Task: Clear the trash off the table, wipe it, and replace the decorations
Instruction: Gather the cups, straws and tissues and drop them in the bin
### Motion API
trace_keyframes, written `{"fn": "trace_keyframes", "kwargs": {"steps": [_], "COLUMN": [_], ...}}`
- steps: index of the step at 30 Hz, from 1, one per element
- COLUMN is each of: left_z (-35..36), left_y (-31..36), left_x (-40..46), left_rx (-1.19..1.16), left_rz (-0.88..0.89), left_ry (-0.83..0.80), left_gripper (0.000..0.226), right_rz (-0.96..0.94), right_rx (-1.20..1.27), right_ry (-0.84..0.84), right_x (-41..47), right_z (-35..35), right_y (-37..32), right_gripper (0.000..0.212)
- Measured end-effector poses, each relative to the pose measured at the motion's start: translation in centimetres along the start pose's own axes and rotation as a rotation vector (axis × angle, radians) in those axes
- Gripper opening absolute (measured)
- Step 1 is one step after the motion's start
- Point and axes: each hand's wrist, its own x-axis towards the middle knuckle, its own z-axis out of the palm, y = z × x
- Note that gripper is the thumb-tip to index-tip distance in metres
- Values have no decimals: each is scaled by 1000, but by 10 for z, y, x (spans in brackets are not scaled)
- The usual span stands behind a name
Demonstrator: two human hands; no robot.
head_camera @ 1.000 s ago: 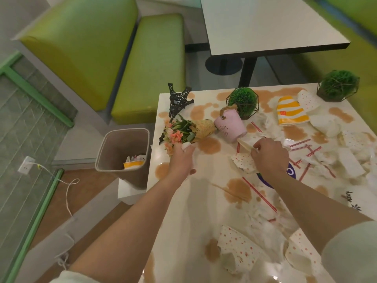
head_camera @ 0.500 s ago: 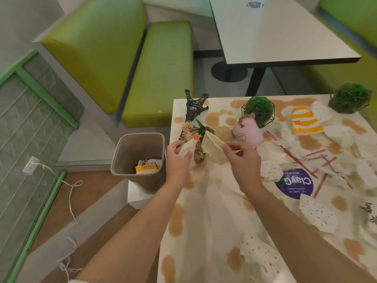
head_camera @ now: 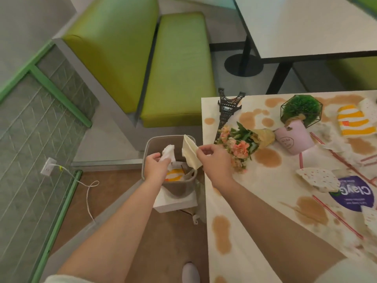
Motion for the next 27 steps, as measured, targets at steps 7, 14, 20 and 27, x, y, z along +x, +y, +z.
{"fn": "trace_keyframes", "kwargs": {"steps": [7,14,20,27], "left_z": [-19,-12,24,95], "left_y": [-12,-16,-11,-4], "left_x": [16,-1,-48,-121], "left_rx": [36,50,104,138], "left_rz": [32,91,147,199], "left_ry": [-30,-122,-218,-345], "left_gripper": [39,13,19,24], "right_rz": [-18,67,86,105], "right_rx": [-142,-218,-142,-178], "right_ry": [-82,-198,-77,4], "right_x": [2,-18,-24,-44], "right_z": [48,28,-31,-127], "right_y": [6,33,39,64], "right_gripper": [25,29,14,13]}}
